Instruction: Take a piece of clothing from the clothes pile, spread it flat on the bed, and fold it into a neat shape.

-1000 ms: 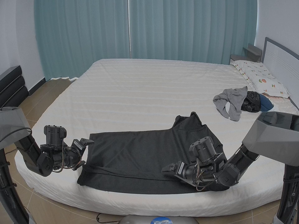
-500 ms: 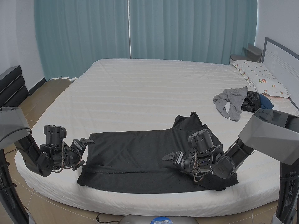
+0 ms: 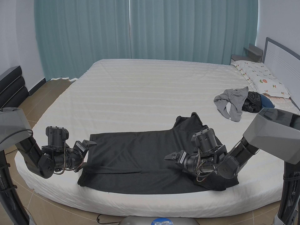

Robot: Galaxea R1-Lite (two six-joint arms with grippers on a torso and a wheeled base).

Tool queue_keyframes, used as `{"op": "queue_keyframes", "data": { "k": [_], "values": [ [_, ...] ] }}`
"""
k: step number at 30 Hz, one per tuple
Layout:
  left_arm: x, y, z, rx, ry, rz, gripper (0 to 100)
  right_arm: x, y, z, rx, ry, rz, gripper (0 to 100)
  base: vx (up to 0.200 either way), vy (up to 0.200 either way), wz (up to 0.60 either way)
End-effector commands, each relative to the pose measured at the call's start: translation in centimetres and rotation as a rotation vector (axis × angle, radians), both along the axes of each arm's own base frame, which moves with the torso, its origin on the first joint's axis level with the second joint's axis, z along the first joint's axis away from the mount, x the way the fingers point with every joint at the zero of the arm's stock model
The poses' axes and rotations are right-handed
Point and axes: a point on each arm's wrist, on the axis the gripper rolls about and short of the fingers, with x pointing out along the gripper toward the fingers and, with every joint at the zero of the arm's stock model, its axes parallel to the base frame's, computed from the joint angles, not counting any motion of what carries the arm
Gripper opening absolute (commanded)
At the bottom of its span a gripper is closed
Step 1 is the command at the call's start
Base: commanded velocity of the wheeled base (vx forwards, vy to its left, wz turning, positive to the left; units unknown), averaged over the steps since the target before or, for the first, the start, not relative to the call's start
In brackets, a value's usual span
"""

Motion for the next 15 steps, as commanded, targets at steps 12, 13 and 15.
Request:
{"op": "queue_keyframes", "data": {
  "k": [12,13,15],
  "values": [
    [-1.3,0.2,-1.5,0.178,0.096,-0.095,100,-0.2,-4.7,3.0,0.013,-0.04,-0.101,100,0.0,0.0,0.0],
    [-1.2,0.2,-1.5,0.179,0.101,-0.096,100,-0.2,-4.8,3.0,0.012,-0.041,-0.105,100,0.0,0.0,0.0],
    [-1.1,0.3,-1.8,0.182,0.113,-0.093,100,0.1,-5.2,2.9,0.005,-0.046,-0.112,100,0.0,0.0,0.0]
  ]
}}
